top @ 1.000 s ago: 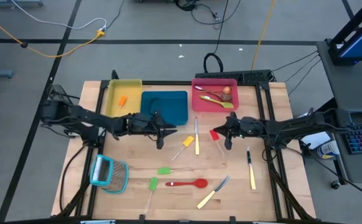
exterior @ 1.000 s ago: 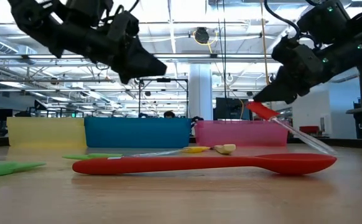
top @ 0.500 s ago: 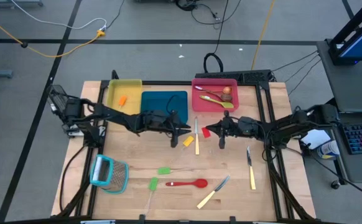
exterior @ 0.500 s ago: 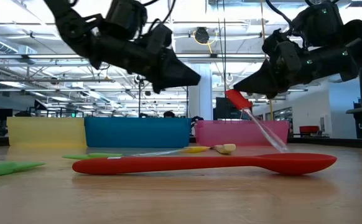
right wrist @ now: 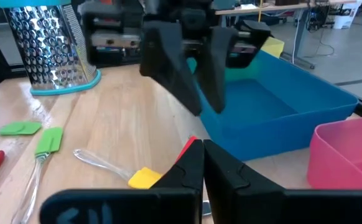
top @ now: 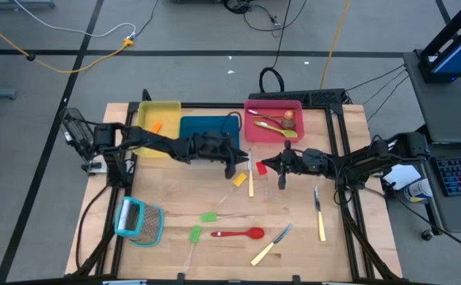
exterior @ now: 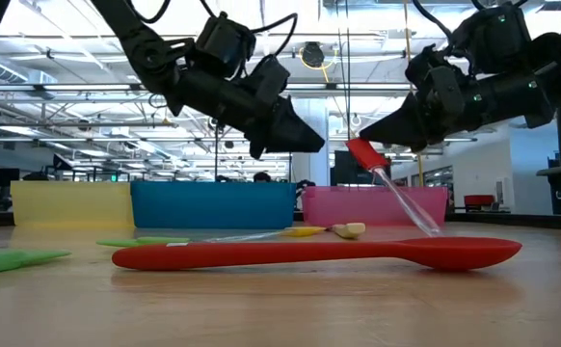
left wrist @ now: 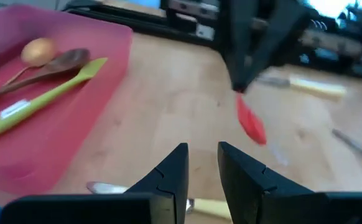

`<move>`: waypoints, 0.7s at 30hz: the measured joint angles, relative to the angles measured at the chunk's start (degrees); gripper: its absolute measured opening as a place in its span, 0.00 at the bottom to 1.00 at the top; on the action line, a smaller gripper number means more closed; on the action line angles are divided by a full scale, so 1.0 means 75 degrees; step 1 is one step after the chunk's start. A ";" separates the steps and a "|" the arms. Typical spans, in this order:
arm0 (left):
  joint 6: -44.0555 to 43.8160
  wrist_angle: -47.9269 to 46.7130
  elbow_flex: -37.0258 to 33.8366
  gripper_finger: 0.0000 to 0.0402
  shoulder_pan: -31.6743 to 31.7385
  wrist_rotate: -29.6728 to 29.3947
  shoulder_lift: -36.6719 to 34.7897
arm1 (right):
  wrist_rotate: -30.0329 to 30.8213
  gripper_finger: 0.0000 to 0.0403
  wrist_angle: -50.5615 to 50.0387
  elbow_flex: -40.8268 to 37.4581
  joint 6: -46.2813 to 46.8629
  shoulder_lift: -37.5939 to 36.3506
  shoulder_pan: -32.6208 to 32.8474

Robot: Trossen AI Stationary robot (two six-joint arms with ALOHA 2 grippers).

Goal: Pick & Place Kitchen Items
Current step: Put the red spatula into the yellow bin

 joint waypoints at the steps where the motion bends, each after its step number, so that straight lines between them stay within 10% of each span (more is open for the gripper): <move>1: -0.0216 0.0057 0.0000 0.22 0.0024 0.0045 0.0000 | 0.0000 0.00 0.0021 0.0000 -0.0023 0.0000 0.0000; 21: -0.0463 0.0670 0.0003 0.22 -0.0039 0.0653 -0.0003 | 0.0020 0.00 0.1071 0.0167 -0.0416 0.0026 -0.0003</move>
